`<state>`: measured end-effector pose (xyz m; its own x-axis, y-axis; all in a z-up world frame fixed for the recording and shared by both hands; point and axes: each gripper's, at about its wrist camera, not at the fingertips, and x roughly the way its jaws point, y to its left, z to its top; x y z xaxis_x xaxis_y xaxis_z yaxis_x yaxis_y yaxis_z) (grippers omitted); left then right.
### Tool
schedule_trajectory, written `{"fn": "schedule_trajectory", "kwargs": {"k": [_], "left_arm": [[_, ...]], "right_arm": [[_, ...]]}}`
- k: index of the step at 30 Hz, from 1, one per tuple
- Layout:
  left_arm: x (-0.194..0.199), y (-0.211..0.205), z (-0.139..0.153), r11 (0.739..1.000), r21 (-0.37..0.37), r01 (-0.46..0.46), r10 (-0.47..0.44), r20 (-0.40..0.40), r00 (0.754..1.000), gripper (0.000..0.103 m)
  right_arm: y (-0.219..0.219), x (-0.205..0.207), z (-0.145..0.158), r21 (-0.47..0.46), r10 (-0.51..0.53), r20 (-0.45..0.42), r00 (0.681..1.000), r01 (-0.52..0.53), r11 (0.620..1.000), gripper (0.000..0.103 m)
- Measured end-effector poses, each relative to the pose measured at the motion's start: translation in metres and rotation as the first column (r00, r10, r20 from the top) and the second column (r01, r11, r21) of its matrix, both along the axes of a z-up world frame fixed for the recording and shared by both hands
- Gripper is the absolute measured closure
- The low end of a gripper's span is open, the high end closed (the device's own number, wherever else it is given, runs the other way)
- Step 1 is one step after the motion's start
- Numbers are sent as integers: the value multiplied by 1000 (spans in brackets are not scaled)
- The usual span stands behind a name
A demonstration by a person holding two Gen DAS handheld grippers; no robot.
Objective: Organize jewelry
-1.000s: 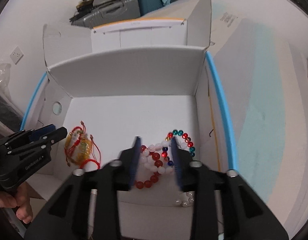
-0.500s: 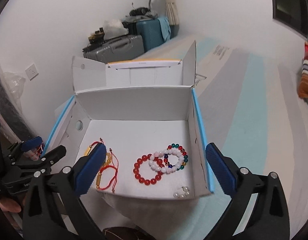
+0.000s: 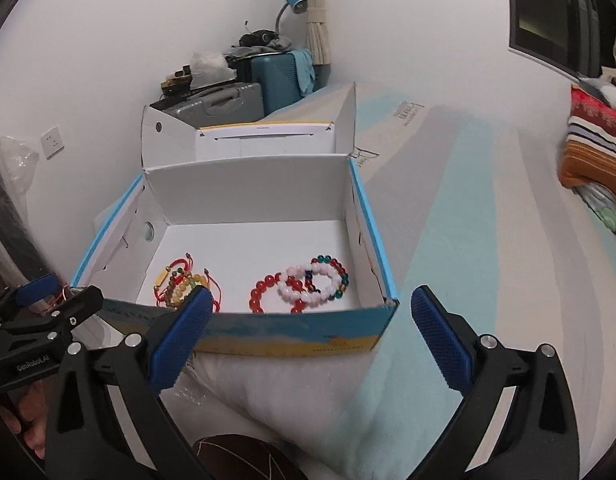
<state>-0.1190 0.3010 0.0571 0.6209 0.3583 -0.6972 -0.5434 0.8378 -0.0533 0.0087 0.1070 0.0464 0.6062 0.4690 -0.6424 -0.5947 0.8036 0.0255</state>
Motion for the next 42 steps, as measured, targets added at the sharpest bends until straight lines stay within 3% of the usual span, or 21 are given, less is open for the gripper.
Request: {"fn": "schedule_trajectory", "kwargs": {"k": [22,25,29,42], "left_arm": [[5,-11,-4,998,58,17,-14,-37,999,6],[7,-11,-6,999,24,39,-38,-24,999,6],[10,-17,-7,997,71,41,-38,-45,998,6],[10,-17,-7,998,25,56,-56,-31,998,6]], "right_arm": [[-5,-3,-5,-19,-23,10,1000,23,1000,8],[-4,-5,-6,-22,-18,7,1000,18,1000,8],[-3,-6,-8,-27,-14,9,1000,14,1000,8],[-1,-6,-10,-31,-21,5,1000,21,999,8]]}}
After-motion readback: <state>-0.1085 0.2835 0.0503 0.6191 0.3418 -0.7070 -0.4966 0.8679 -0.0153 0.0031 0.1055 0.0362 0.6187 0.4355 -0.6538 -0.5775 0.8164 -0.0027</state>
